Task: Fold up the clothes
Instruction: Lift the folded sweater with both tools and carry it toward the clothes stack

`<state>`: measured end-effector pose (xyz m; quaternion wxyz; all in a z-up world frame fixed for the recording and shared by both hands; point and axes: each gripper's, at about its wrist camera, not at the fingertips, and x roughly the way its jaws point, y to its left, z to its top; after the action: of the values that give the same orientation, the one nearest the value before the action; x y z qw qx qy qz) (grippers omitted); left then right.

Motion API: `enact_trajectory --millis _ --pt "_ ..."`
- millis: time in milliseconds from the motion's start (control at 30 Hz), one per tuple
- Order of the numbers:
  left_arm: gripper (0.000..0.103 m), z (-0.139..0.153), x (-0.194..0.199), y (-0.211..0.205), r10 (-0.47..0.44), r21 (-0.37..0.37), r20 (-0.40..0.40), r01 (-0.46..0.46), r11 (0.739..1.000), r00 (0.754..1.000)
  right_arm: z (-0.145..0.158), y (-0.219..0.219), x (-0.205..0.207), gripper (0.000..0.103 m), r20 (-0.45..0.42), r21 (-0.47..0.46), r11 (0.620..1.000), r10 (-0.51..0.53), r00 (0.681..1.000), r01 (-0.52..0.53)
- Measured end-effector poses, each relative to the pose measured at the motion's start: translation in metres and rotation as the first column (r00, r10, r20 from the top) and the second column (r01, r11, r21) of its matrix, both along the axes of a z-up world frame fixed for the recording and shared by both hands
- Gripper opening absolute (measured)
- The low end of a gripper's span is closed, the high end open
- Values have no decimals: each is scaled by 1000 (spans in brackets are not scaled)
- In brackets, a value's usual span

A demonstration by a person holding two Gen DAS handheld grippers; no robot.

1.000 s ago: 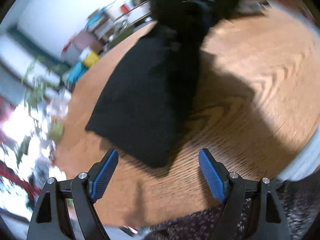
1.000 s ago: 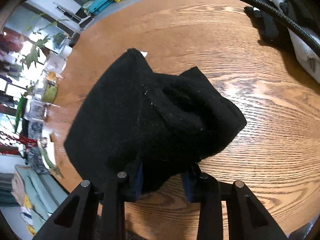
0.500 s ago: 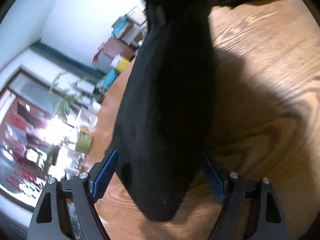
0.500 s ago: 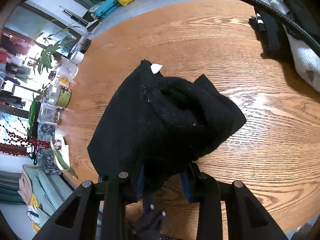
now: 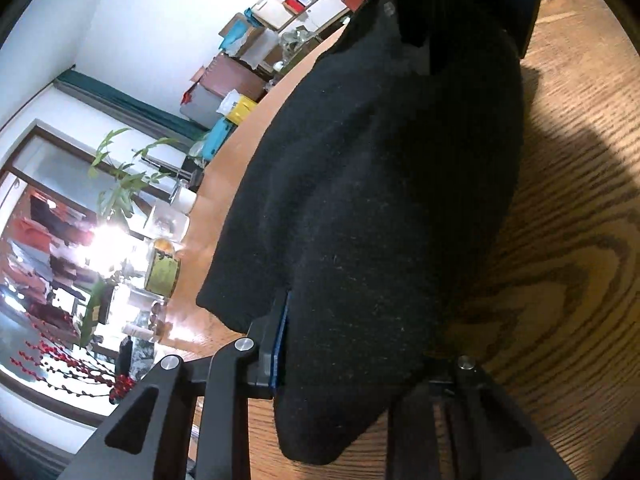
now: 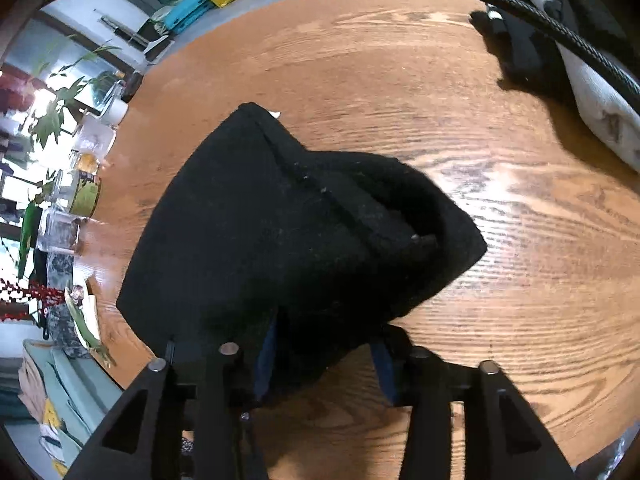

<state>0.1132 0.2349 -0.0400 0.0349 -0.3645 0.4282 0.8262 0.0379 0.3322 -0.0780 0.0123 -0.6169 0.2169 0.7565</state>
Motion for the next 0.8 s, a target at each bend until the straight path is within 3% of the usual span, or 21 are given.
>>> enact_trajectory --millis 167,300,400,633,800 --pt "27 1 0 5 7 11 17 -7 1000 1000 -15 9 -7 70 40 -86 995 -57 998 60" --pt "26 -2 2 9 10 12 19 -11 1000 1000 -26 26 -4 76 70 -192 971 -129 989 140" --pt "26 -4 4 9 20 20 22 -20 1000 1000 -30 39 4 83 83 -196 965 -161 983 175" --pt "26 -3 0 9 32 29 30 -33 999 999 -32 47 5 86 19 -173 970 -172 985 172" --pt "26 -5 1 10 30 27 27 -31 999 999 -43 53 5 90 -13 -268 907 -340 940 324"
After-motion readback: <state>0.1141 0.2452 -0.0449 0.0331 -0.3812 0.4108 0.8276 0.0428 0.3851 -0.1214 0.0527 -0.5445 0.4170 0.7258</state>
